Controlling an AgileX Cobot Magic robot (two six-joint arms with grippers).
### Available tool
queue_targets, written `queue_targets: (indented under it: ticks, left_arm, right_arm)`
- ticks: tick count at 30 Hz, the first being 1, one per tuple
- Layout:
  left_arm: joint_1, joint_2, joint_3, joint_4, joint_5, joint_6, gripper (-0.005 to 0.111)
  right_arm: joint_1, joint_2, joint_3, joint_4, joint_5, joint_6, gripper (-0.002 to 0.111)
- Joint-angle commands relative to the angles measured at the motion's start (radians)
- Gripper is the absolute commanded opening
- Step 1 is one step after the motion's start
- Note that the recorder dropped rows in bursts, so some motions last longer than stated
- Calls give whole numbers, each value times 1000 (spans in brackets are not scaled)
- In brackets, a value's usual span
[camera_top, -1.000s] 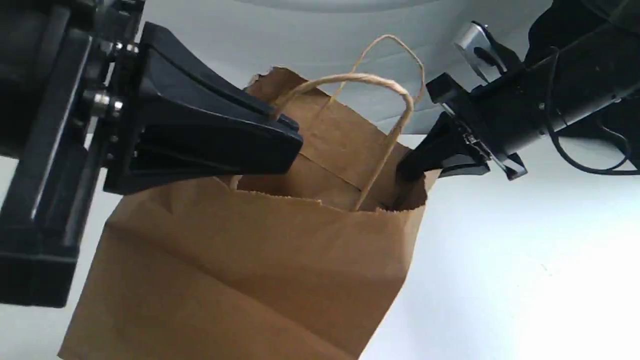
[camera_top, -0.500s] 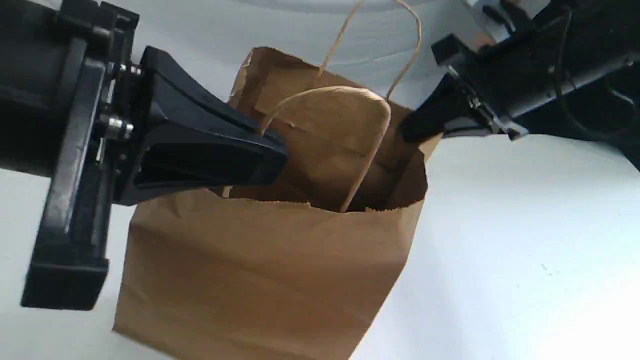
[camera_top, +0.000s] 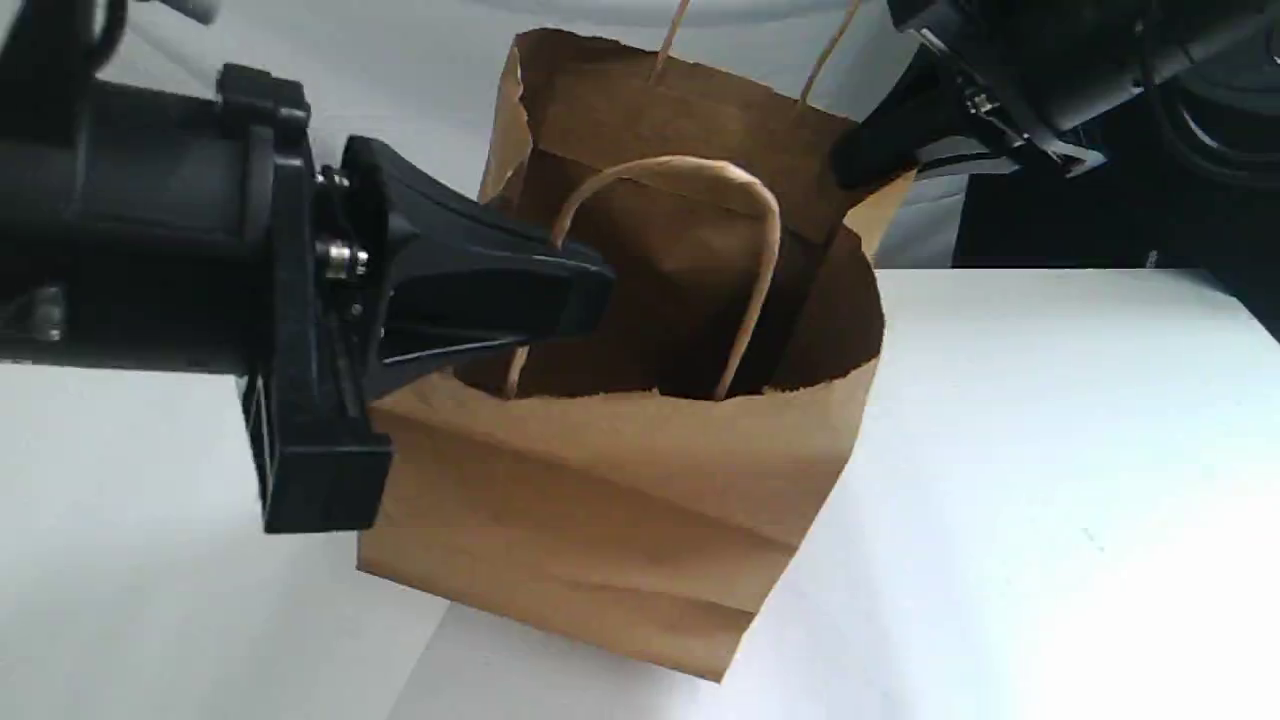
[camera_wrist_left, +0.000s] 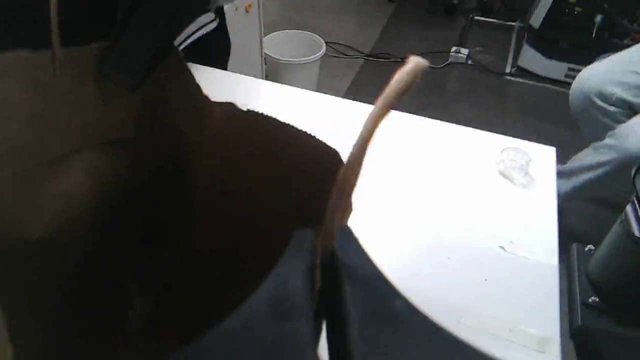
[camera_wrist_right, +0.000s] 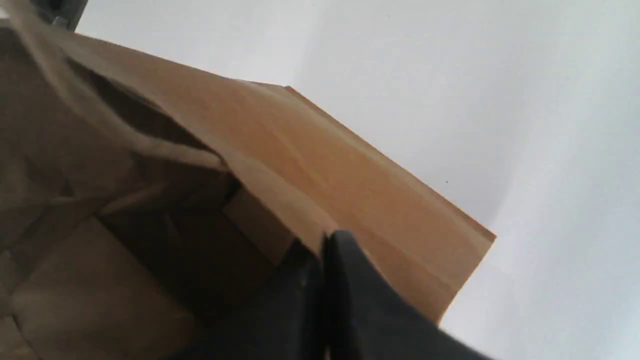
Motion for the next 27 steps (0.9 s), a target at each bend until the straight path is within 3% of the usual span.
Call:
queue_targets:
  ticks: [1,6,12,27]
  left_arm:
    - [78,47,34,-150,55,97,0]
    - [204,73,63,-306,152,203,0]
    - [308,124,66,-342,276,201,0]
    - [310,238,66,-362,299,221,0]
  right_arm:
    - [-5,-10,-8,-1,0,4,0]
    - [-5,-10,-8,-30,0,10,0]
    - [-5,-8,-8,-44,0,13,0]
    - [-4,-8,39,-128,0,23,0]
